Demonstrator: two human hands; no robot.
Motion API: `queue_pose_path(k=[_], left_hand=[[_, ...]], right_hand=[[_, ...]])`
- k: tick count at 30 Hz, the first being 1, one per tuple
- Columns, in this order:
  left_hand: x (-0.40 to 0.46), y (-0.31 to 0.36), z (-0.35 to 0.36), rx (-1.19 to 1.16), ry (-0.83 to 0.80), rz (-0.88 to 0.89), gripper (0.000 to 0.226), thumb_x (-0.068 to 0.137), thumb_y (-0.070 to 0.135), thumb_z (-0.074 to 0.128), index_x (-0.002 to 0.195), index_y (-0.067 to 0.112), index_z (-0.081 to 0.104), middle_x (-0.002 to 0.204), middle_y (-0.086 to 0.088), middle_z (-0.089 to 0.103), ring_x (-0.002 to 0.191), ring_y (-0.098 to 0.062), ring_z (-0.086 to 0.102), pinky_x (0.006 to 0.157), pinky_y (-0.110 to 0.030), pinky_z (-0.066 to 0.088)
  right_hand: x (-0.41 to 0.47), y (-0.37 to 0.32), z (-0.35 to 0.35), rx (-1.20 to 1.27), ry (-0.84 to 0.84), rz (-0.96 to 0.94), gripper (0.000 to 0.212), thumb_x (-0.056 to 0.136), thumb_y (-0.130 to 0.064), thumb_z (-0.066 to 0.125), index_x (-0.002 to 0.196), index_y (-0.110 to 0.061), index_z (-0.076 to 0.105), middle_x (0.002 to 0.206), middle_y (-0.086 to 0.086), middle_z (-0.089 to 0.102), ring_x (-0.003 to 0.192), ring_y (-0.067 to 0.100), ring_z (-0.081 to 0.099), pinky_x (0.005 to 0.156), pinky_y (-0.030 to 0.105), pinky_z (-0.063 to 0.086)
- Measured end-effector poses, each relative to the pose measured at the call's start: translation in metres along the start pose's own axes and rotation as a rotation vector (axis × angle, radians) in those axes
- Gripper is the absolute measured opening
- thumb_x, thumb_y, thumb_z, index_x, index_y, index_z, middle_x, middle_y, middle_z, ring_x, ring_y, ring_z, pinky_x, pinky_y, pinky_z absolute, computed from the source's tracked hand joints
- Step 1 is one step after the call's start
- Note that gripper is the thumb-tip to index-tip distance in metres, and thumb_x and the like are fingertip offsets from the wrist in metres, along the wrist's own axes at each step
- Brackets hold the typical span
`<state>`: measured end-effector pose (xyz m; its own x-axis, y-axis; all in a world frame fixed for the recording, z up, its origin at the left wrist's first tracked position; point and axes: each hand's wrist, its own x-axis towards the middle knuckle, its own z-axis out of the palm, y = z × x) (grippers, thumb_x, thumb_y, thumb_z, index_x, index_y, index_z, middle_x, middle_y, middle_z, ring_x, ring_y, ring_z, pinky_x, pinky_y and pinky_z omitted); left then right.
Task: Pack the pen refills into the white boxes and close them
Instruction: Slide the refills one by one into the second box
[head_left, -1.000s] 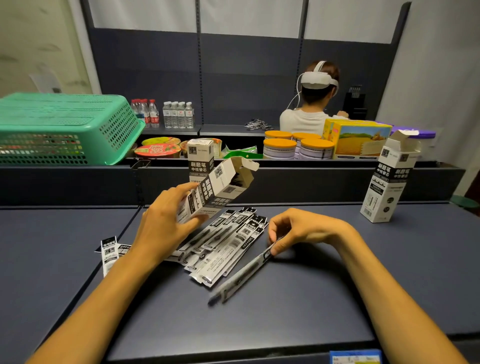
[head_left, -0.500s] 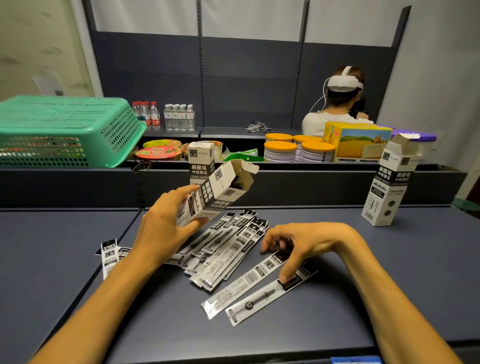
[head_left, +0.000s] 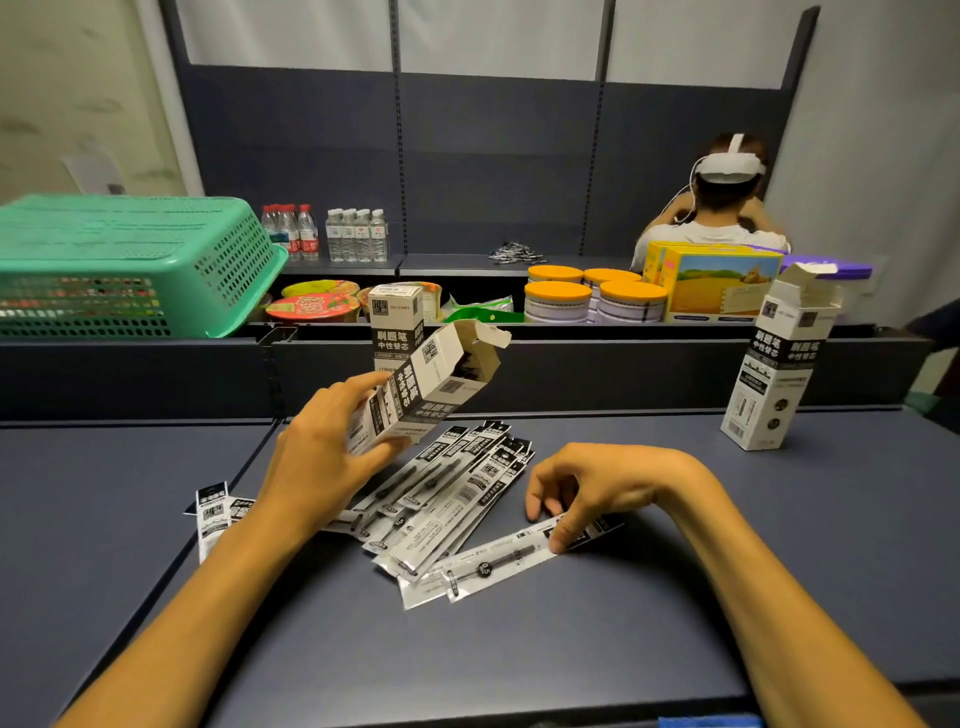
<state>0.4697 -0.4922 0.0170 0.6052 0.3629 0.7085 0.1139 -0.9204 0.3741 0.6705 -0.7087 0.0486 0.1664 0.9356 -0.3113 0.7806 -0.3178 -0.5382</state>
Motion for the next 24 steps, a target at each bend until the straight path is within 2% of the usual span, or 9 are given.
queue_pose_path(k=[3,7,12,14,16,19,22,24], left_hand=[[0.000,0.000,0.000,-0.003,0.001,-0.002,0.070,0.074,0.028,0.082,0.135,0.028,0.046,0.118,0.000,0.062,0.102,-0.017,0.059,0.077,-0.044,0.058],[0.000,0.000,-0.001,-0.001,0.006,-0.003,0.070,0.074,0.029,0.081,0.136,0.027,0.047,0.117,0.000,0.062,0.101,-0.015,0.059,0.079,-0.042,0.057],[0.000,0.000,-0.001,0.001,0.002,-0.004,0.070,0.075,0.029,0.081,0.136,0.028,0.046,0.119,0.000,0.062,0.101,-0.016,0.059,0.077,-0.044,0.058],[0.000,-0.001,0.000,0.000,-0.001,-0.001,0.070,0.075,0.031,0.081,0.136,0.029,0.046,0.118,0.000,0.062,0.102,-0.016,0.059,0.077,-0.044,0.058],[0.000,0.000,0.000,-0.005,-0.002,0.002,0.070,0.075,0.033,0.080,0.135,0.030,0.046,0.118,0.001,0.061,0.103,-0.016,0.059,0.078,-0.044,0.058],[0.000,0.000,0.000,-0.015,0.001,-0.004,0.069,0.075,0.035,0.079,0.135,0.031,0.045,0.118,0.001,0.061,0.103,-0.015,0.058,0.078,-0.044,0.058],[-0.001,0.000,0.000,-0.015,0.000,0.001,0.069,0.075,0.038,0.077,0.134,0.035,0.043,0.118,0.002,0.061,0.102,-0.015,0.059,0.076,-0.045,0.058],[-0.001,0.000,-0.001,-0.011,0.001,0.006,0.068,0.075,0.040,0.076,0.134,0.036,0.042,0.118,0.002,0.061,0.102,-0.016,0.059,0.076,-0.045,0.058]], right_hand=[[0.000,0.001,0.000,0.000,0.019,-0.011,0.019,0.075,-0.021,0.083,0.091,-0.019,0.073,0.076,-0.005,0.059,0.062,0.001,0.051,0.061,0.017,0.042],[-0.003,0.002,-0.002,0.105,0.025,-0.045,0.017,0.079,-0.007,0.079,0.090,-0.010,0.066,0.082,0.002,0.069,0.071,0.008,0.062,0.072,0.025,0.050],[-0.007,0.005,-0.008,0.256,0.100,-0.113,0.017,0.084,0.004,0.069,0.095,-0.008,0.067,0.084,0.005,0.072,0.077,0.010,0.068,0.077,0.025,0.053],[-0.008,0.005,-0.008,0.215,0.111,-0.091,0.019,0.084,-0.001,0.071,0.103,-0.007,0.070,0.086,0.002,0.071,0.078,0.008,0.066,0.078,0.024,0.054],[-0.007,0.003,-0.006,0.116,0.081,-0.058,0.024,0.081,-0.010,0.078,0.104,-0.012,0.072,0.084,-0.009,0.070,0.077,0.004,0.062,0.077,0.024,0.053],[-0.009,-0.003,-0.004,0.046,0.044,0.007,0.033,0.076,-0.020,0.083,0.107,-0.018,0.072,0.077,-0.022,0.065,0.074,0.000,0.056,0.072,0.017,0.048],[-0.011,-0.005,-0.003,-0.053,0.039,0.068,0.047,0.069,-0.026,0.088,0.110,-0.026,0.066,0.095,-0.011,0.059,0.082,0.006,0.053,0.076,0.021,0.048],[-0.009,-0.005,-0.001,-0.071,0.014,0.084,0.049,0.068,-0.024,0.089,0.110,-0.026,0.064,0.099,-0.004,0.056,0.082,0.008,0.052,0.076,0.025,0.049]])
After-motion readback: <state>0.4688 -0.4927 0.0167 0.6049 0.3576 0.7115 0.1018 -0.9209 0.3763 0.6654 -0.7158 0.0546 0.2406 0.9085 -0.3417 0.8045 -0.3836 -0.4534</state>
